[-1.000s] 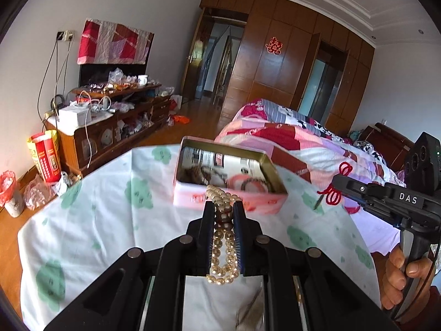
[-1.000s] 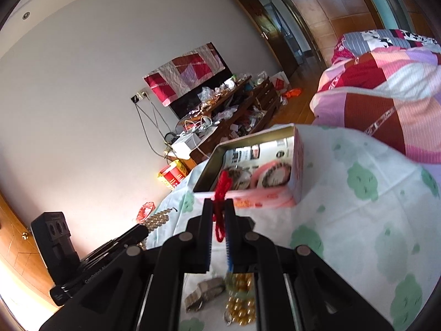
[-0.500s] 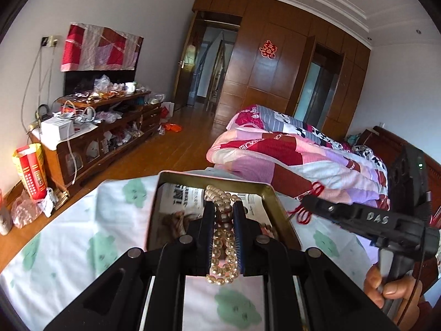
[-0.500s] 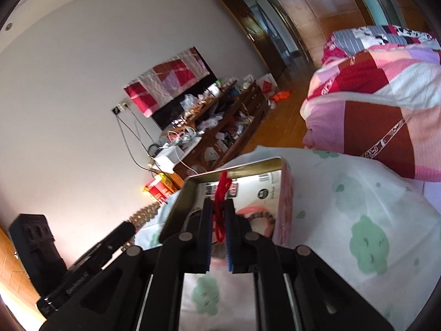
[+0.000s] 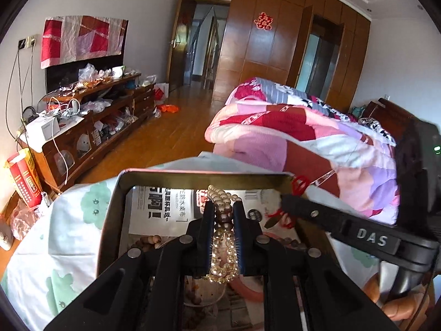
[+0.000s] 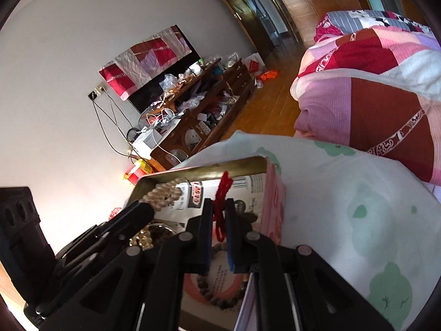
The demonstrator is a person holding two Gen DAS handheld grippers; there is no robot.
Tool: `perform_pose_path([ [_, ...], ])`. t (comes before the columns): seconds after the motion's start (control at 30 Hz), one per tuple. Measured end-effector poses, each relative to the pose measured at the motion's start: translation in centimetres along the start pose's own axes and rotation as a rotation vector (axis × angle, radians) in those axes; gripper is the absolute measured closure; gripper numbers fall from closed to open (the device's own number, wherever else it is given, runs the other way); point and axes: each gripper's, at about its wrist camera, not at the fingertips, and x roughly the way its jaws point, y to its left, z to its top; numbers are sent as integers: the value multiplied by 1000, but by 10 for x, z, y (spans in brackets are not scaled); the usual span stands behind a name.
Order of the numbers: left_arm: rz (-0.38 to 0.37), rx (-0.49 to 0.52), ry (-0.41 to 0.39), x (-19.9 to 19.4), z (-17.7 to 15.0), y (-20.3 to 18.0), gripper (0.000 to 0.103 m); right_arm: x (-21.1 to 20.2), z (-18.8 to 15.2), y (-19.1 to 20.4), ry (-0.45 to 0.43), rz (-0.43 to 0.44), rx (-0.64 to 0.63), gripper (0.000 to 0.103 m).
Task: Organize jewelry
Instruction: 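Carry the pearl necklace and red ribbon over the pink tin with both tools, then open both tools to drop the necklace and ribbon into the tin, then grasp the silver watch band with the left tool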
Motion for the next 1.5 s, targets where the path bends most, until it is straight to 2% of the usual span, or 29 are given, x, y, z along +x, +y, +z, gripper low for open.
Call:
perform_pose_path([
  [0.07, 31, 7, 18, 3, -4, 0, 90, -2, -1, 2, -16, -36, -35, 90],
  [0.2, 56, 10, 30, 6, -4, 0, 87, -6, -3, 3, -26, -19, -42, 85],
  [0.27, 42, -9, 34, 6, -3, 3, 68, -13, -5, 4, -50, -22, -44, 79],
  [0.3, 37, -19, 31, 5, -4, 4, 51, -14, -4, 4, -60, -24, -43, 66],
  [0.33, 31, -30, 16, 1, -4, 5, 43, -17, -4, 4, -75, -24, -42, 61],
  [0.37, 27, -32, 0, 0, -2, 5, 43, -21, -4, 4, -95, -6, -39, 53],
  [0.4, 30, -27, -12, -4, -1, 4, 43, -26, -4, 5, -113, -8, -38, 50],
  [0.5, 62, -9, -27, -10, 3, 2, 43, -35, -1, 8, -177, -63, -45, 50],
  [0.63, 65, -18, -35, -28, 3, 6, 43, -54, -1, 4, -230, -134, -22, 50],
  [0.77, 67, -35, -26, -44, -4, 11, 43, -66, -11, -2, -219, -163, 15, 50],
  [0.97, 80, -61, 1, -66, -27, 16, 43, -92, -37, 6, -200, -212, -1, 50],
  [1.1, 101, -78, 9, -79, -41, 17, 43, -108, -62, 14, -204, -235, -16, 38],
  [1.3, 103, -106, 0, -106, -61, 21, 43, -126, -89, 29, -211, -275, -82, 38],
  [1.5, 92, -105, 5, -129, -77, 20, 43, -138, -111, 36, -175, -255, -97, 38],
])
